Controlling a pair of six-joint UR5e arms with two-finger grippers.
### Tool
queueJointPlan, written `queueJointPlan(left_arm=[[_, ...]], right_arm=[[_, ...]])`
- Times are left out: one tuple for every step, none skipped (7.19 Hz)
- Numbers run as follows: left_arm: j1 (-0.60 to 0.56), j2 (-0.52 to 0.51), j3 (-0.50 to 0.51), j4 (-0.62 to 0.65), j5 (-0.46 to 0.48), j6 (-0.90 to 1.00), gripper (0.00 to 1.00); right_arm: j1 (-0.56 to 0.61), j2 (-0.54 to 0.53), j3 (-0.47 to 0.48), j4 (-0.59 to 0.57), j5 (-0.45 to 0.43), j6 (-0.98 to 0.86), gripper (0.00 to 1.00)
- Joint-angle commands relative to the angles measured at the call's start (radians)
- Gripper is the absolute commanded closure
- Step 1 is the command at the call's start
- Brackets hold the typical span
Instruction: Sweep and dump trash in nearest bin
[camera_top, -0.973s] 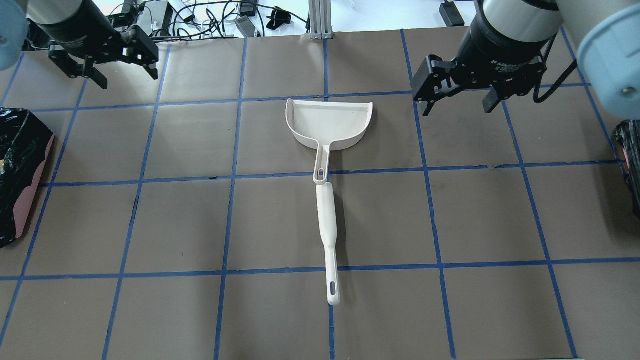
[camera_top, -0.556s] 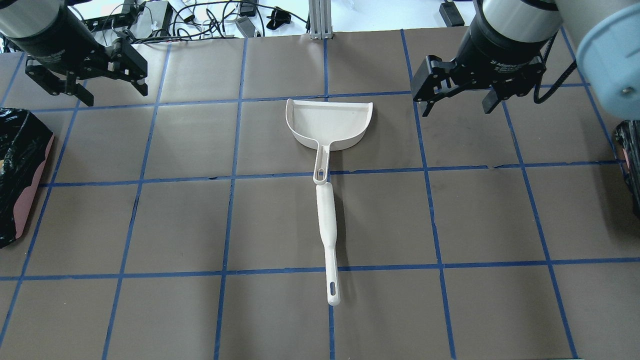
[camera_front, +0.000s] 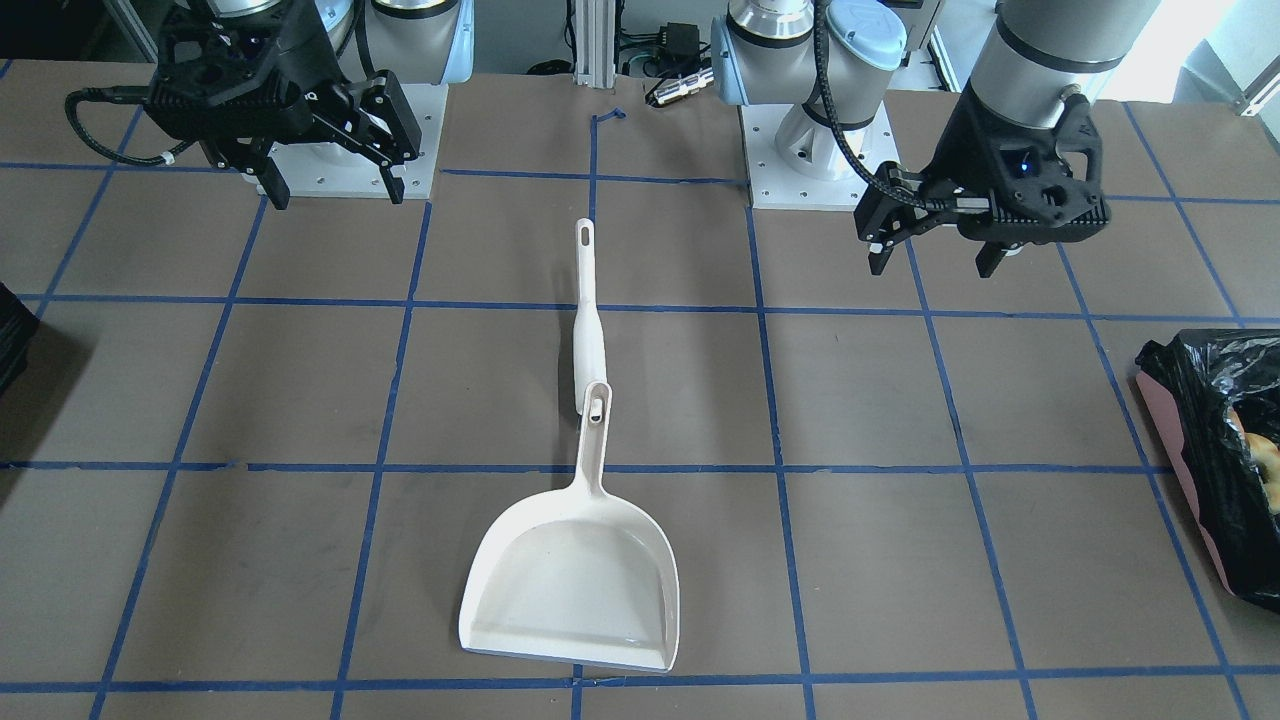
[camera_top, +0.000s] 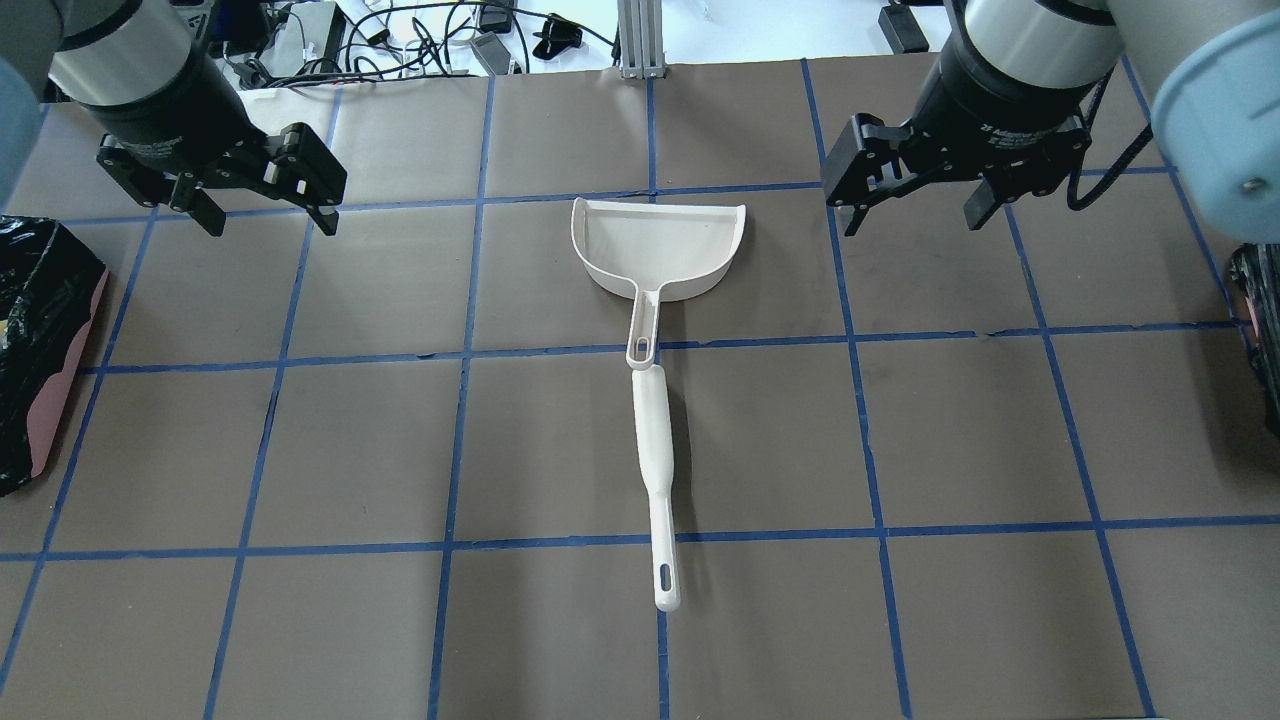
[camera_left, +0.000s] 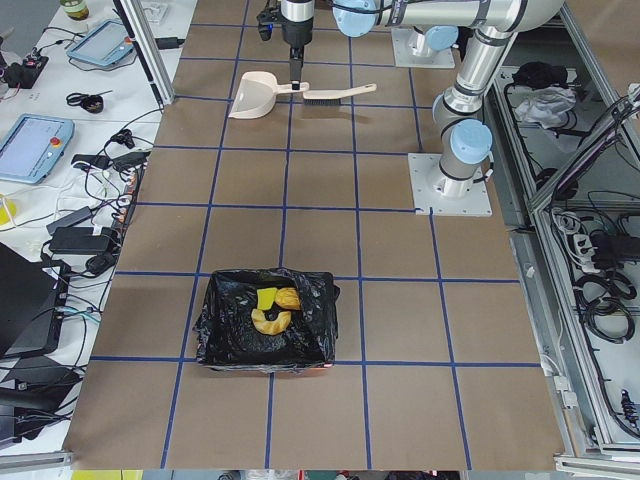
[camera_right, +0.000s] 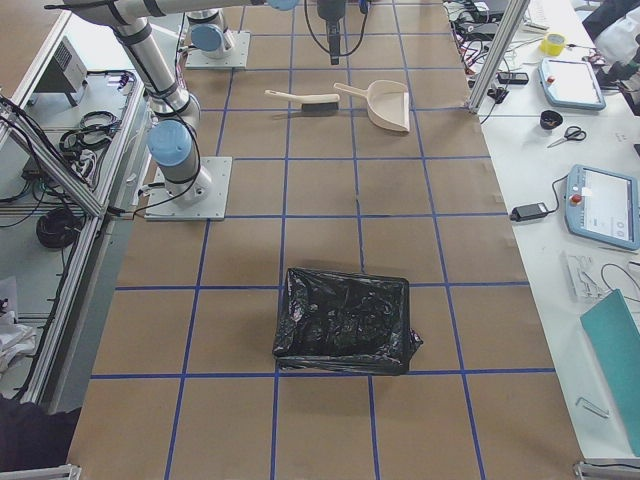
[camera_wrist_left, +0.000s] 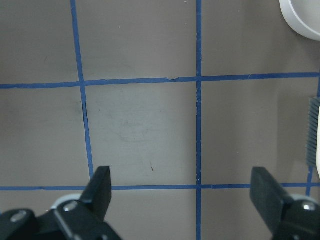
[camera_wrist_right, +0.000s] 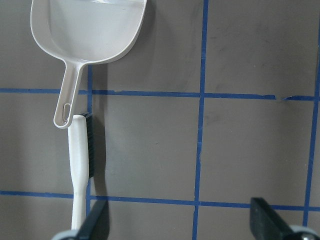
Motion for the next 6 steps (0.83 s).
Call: queueJointPlan(left_arm=[[-0.011,-0.002,-0.001,0.0,-0.001,0.007,0.0],[-0.011,0.004,-0.003,0.0,0.003,0.007,0.0],[-0.011,0.003,-0.003,0.0,0.003,0.007,0.0],[-0.011,0.003,-0.004,0.0,-0.006,0.008,0.0],[-0.011,0.006,-0.004,-0.005,0.0,0.008,0.0],[-0.011,0.006,-0.004,-0.006,0.006,0.015,0.0]], right_arm=[[0.0,0.0,0.001,0.0,0.0,0.0,0.0],[0.0,0.0,0.001,0.0,0.0,0.0,0.0],[0.0,0.0,0.001,0.0,0.0,0.0,0.0],[0.0,0.0,0.001,0.0,0.0,0.0,0.0],[0.0,0.0,0.001,0.0,-0.001,0.0,0.0],[0.0,0.0,0.001,0.0,-0.001,0.0,0.0]])
